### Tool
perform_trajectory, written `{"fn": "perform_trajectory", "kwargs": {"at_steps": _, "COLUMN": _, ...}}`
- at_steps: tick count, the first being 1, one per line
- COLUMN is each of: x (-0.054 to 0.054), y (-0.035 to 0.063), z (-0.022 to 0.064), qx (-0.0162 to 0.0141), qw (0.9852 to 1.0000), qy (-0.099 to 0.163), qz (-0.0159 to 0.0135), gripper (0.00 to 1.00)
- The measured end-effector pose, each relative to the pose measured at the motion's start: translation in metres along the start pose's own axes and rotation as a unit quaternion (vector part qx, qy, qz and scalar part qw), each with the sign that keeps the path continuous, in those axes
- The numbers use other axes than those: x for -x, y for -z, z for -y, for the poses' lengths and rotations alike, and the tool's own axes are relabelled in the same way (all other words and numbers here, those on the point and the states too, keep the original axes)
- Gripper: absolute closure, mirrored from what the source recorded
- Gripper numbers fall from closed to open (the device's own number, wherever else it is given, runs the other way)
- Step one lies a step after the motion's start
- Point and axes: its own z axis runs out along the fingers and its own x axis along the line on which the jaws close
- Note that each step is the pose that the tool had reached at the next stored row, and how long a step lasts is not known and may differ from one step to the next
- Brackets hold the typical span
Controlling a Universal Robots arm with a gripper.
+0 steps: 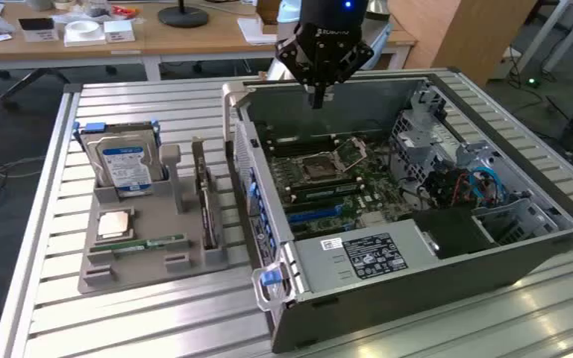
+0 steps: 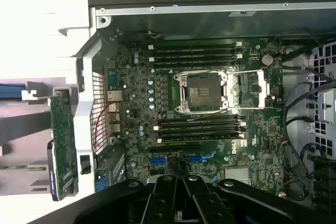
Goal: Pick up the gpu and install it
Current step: 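Reach for the gpu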
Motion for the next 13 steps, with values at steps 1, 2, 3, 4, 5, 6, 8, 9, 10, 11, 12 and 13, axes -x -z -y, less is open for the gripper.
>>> {"fn": "perform_trajectory", "kwargs": {"at_steps": 1, "x": 0.0, "y": 0.0, "z": 0.0, "qx": 0.0, "qw": 1.0, "qy": 0.0, "qz": 0.0, "gripper": 0.89}}
{"fn": "perform_trajectory", "kwargs": {"at_steps": 2, "x": 0.0, "y": 0.0, "z": 0.0, "qx": 0.0, "qw": 1.0, "qy": 0.0, "qz": 0.0, "gripper": 0.89}}
{"fn": "perform_trajectory", "kwargs": {"at_steps": 3, "x": 0.0, "y": 0.0, "z": 0.0, "qx": 0.0, "qw": 1.0, "qy": 0.0, "qz": 0.0, "gripper": 0.89}}
{"fn": "perform_trajectory", "kwargs": {"at_steps": 4, "x": 0.0, "y": 0.0, "z": 0.0, "qx": 0.0, "qw": 1.0, "qy": 0.0, "qz": 0.0, "gripper": 0.89}}
{"fn": "perform_trajectory", "kwargs": {"at_steps": 5, "x": 0.0, "y": 0.0, "z": 0.0, "qx": 0.0, "qw": 1.0, "qy": 0.0, "qz": 0.0, "gripper": 0.89}}
{"fn": "perform_trajectory", "kwargs": {"at_steps": 6, "x": -0.0003, "y": -0.0001, "z": 0.0, "qx": 0.0001, "qw": 1.0, "qy": 0.0, "qz": 0.0, "gripper": 0.89}}
{"fn": "perform_trajectory", "kwargs": {"at_steps": 8, "x": -0.0013, "y": -0.0001, "z": 0.0001, "qx": 0.0001, "qw": 1.0, "qy": 0.0, "qz": 0.0001, "gripper": 0.89}}
{"fn": "perform_trajectory", "kwargs": {"at_steps": 9, "x": -0.0017, "y": 0.0, "z": 0.0001, "qx": 0.0, "qw": 1.0, "qy": 0.0, "qz": 0.0, "gripper": 0.89}}
{"fn": "perform_trajectory", "kwargs": {"at_steps": 10, "x": -0.0024, "y": 0.0, "z": 0.0002, "qx": 0.0, "qw": 1.0, "qy": 0.0, "qz": 0.0, "gripper": 0.89}}
{"fn": "perform_trajectory", "kwargs": {"at_steps": 11, "x": -0.0031, "y": 0.0001, "z": 0.0002, "qx": 0.0, "qw": 1.0, "qy": 0.0, "qz": 0.0, "gripper": 0.89}}
{"fn": "perform_trajectory", "kwargs": {"at_steps": 12, "x": -0.0038, "y": 0.0001, "z": 0.0003, "qx": 0.0, "qw": 1.0, "qy": 0.0, "qz": 0.0, "gripper": 0.89}}
{"fn": "perform_trajectory", "kwargs": {"at_steps": 13, "x": -0.0045, "y": 0.0001, "z": 0.0003, "qx": 0.0, "qw": 1.0, "qy": 0.0, "qz": 0.0, "gripper": 0.89}}
